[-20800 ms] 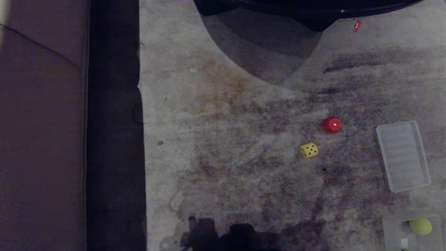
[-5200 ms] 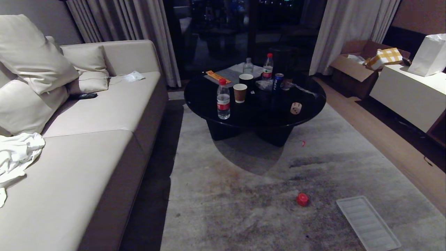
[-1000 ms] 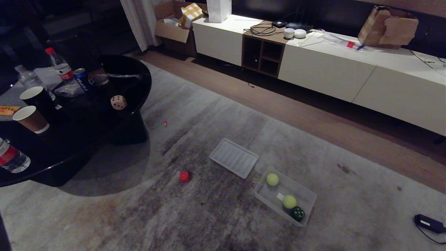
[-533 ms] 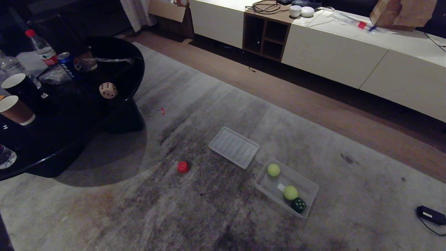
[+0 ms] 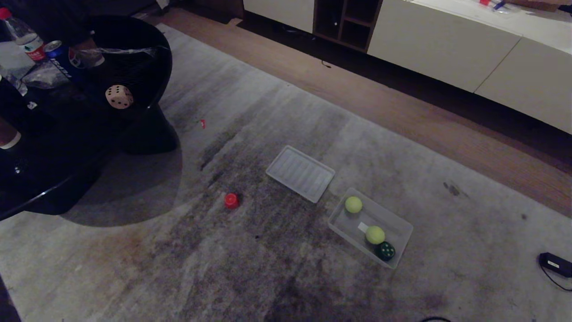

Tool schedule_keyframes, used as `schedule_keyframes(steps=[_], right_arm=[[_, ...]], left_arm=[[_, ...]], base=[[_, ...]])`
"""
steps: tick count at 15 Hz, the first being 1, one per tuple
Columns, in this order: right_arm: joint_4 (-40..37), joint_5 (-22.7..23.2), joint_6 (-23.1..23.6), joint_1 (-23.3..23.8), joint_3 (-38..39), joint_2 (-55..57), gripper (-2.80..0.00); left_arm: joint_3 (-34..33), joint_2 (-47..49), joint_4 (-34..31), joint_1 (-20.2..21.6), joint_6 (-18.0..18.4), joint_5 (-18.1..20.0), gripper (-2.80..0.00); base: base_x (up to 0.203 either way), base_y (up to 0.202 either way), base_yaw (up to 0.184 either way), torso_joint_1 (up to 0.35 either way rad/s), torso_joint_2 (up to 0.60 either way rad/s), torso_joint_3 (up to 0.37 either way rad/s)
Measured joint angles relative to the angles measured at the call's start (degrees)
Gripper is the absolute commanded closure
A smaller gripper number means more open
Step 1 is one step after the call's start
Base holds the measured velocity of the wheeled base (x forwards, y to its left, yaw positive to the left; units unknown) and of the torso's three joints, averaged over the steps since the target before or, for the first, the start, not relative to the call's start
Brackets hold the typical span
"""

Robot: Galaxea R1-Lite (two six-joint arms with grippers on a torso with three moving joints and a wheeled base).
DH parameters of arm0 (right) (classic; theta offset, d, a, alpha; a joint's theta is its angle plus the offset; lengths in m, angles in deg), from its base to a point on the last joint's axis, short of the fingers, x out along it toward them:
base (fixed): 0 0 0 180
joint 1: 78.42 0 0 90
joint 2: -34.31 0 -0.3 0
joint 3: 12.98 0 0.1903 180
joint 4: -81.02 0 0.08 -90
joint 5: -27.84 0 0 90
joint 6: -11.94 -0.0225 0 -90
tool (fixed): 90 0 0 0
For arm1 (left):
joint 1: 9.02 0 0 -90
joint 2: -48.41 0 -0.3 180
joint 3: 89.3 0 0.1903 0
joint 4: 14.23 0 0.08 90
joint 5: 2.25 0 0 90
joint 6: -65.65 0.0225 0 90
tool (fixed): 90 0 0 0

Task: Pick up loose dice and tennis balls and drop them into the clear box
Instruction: Put the toys in the box

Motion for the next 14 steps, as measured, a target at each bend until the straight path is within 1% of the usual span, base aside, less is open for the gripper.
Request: schedule_keyframes(steps=[14], right_arm=[[-0.02,0.02,0.09,0.00,0.02,0.00,0.00]], left_arm=[[0.00,0.00,-0.02,0.00,0.00,0.01,0.00]], base=[[0.000,0.000,0.000,0.002,0.00,-0.199]])
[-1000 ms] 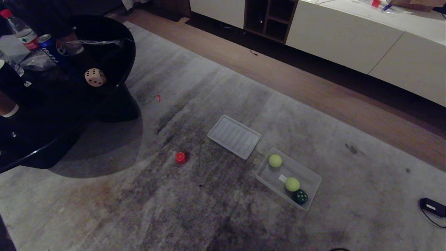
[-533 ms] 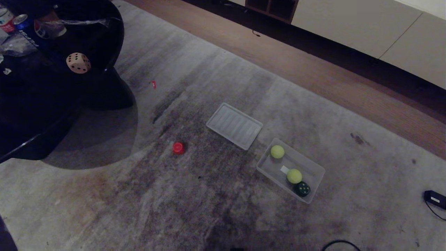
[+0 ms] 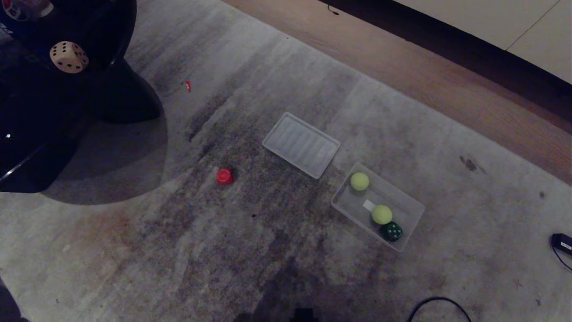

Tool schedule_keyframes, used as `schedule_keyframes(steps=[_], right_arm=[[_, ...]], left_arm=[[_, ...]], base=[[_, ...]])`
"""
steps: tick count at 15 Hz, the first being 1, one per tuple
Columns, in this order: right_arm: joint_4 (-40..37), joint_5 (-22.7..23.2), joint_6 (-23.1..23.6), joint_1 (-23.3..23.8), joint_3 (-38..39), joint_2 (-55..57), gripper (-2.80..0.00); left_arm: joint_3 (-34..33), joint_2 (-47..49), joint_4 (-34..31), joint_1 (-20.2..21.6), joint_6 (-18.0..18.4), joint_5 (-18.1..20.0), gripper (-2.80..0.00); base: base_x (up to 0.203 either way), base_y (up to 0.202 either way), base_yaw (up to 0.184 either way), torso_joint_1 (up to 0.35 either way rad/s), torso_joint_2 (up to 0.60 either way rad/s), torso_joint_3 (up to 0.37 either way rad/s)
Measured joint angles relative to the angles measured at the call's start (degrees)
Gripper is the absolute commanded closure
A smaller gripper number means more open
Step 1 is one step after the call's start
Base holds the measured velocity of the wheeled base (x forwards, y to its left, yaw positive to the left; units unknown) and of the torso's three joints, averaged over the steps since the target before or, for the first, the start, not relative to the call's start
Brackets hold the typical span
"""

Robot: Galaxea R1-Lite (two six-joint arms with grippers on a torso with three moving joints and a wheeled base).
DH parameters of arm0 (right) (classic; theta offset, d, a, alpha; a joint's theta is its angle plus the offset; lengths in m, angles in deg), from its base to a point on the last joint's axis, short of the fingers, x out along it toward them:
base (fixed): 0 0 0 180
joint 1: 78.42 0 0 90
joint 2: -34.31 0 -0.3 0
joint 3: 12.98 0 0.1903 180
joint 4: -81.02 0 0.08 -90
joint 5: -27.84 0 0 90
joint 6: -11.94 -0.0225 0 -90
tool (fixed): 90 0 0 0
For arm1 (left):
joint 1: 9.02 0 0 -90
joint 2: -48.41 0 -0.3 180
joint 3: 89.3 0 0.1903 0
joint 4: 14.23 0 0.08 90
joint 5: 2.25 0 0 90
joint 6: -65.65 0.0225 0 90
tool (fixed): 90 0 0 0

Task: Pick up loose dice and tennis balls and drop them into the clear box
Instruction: Put the toys in the box

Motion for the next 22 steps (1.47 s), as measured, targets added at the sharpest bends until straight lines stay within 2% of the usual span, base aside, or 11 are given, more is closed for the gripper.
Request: schedule_keyframes(steps=[22], right_arm=[[-0.04,0.00,-0.06,0.00,-0.07,0.02,0.00]], left_arm=[[0.00,0.00,-0.02,0.00,0.05,0.00,0.00]], base=[[0.000,0.000,0.000,0.003,0.00,-0.197]])
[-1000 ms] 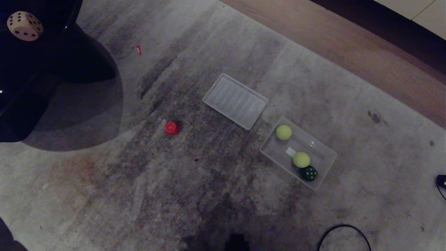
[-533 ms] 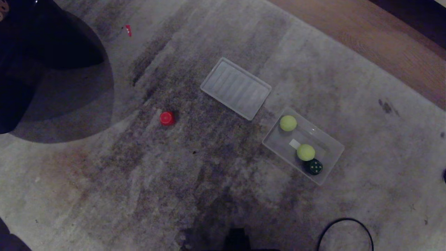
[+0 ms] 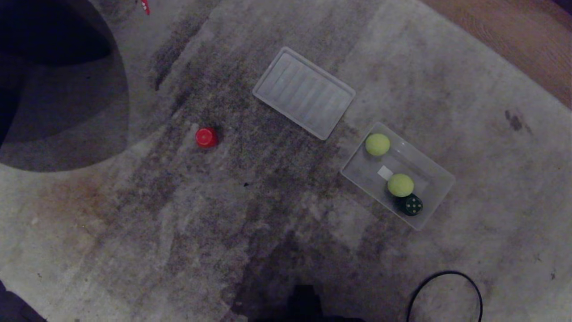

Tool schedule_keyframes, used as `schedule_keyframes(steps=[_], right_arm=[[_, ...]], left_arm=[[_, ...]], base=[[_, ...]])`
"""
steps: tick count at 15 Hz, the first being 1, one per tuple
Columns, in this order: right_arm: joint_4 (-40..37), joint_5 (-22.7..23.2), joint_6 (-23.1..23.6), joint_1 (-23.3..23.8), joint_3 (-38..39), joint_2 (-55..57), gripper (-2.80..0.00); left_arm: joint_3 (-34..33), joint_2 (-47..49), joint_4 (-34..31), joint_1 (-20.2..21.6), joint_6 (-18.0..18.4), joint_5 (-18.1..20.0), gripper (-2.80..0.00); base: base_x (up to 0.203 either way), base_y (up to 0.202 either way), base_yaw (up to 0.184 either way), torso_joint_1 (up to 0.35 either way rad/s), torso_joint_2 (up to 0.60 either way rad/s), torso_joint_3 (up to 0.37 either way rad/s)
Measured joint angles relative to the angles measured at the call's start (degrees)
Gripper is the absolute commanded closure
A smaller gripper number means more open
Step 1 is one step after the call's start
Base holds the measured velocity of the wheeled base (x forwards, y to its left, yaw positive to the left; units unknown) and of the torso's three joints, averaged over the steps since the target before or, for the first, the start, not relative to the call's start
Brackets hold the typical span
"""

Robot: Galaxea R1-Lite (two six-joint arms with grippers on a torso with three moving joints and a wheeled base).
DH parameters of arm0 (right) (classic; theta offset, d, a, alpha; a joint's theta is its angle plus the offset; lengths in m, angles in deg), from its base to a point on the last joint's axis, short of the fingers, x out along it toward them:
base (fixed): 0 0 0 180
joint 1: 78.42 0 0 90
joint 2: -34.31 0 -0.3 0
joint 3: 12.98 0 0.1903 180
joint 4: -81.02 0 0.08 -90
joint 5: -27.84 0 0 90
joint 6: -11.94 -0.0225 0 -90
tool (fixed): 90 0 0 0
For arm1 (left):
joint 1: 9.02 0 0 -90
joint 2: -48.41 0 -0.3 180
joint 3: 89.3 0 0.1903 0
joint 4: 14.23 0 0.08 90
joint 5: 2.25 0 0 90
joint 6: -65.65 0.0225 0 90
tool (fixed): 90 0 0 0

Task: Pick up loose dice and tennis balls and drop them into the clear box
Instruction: Put the toys in the box

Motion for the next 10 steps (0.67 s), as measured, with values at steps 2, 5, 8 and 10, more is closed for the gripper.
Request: schedule_keyframes(steps=[2,5,8,10], right_arm=[[0.00,0.00,0.05,0.00,0.00,0.00,0.00],[0.00,0.02,0.05,0.00,0.00,0.05,0.00],[0.00,0.09,0.10,0.00,0.00,0.07,0.00],[0.00,0.06,0.11,0.00,0.00,0.07,0.00]], left_arm=[[0.00,0.00,0.00,0.00,0.11,0.05,0.00],[0.00,0.00,0.00,0.00,0.22,0.07,0.00],[0.00,0.00,0.02,0.00,0.09,0.00,0.00],[0.00,0.00,0.05,0.00,-0.05,-0.11,0.00]], base=[[0.000,0.000,0.000,-0.002,0.00,-0.198],[0.000,0.000,0.000,0.004,0.00,-0.157],[0.000,0.000,0.000,0.003,0.00,-0.026],[0.000,0.000,0.000,0.000,0.00,0.000]])
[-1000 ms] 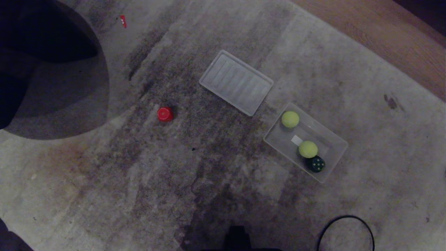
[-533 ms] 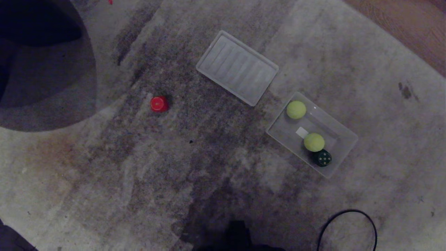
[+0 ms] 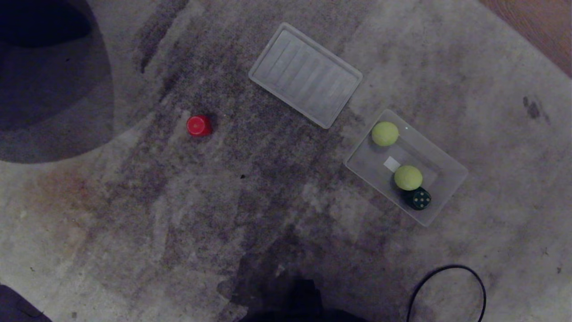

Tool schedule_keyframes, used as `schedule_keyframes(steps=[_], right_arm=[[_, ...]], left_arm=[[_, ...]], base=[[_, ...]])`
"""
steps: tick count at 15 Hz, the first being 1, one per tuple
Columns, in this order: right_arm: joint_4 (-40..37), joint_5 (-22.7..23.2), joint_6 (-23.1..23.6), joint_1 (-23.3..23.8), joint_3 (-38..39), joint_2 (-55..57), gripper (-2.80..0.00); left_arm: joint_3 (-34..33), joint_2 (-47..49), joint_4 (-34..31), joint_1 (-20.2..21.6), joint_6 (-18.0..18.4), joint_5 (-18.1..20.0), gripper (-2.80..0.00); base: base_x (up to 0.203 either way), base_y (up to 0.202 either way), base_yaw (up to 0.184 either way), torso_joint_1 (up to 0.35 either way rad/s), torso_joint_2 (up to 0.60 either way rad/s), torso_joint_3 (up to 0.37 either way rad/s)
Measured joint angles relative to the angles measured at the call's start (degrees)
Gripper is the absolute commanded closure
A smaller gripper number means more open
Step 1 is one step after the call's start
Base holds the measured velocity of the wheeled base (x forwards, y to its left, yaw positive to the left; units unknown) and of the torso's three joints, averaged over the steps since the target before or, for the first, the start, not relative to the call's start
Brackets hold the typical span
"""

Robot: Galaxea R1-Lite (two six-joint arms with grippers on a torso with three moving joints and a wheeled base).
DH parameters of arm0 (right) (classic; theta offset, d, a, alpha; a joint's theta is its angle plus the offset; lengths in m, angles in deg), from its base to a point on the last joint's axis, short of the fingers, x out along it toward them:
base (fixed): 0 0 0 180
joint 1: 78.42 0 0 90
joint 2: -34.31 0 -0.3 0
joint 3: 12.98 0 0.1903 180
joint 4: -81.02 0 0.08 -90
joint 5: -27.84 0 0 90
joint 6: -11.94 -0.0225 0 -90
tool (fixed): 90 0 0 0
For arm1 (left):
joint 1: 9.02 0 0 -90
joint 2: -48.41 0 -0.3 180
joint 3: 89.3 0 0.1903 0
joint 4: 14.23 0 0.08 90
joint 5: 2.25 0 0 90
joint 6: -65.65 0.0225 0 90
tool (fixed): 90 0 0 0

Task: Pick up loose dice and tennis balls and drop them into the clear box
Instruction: Put the toys in the box

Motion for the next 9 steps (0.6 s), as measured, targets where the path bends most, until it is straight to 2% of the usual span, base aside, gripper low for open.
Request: schedule_keyframes(steps=[4,7,9], right_arm=[[-1.21,-0.18,-0.17,0.05,-1.22,0.14,0.00],[-4.96,-0.15,-0.74,0.07,-9.31,4.12,0.00],[-7.01,0.05,-2.26,0.07,-14.43,11.19,0.00]], left_arm=[[0.00,0.00,0.00,0.00,-0.11,-0.01,0.00],[0.00,0.00,0.00,0.00,-0.12,-0.01,0.00],[0.00,0.02,0.00,0.00,-0.12,-0.01,0.00]], base=[[0.000,0.000,0.000,0.000,0.00,0.000],[0.000,0.000,0.000,0.000,0.00,0.000],[0.000,0.000,0.000,0.000,0.00,0.000]])
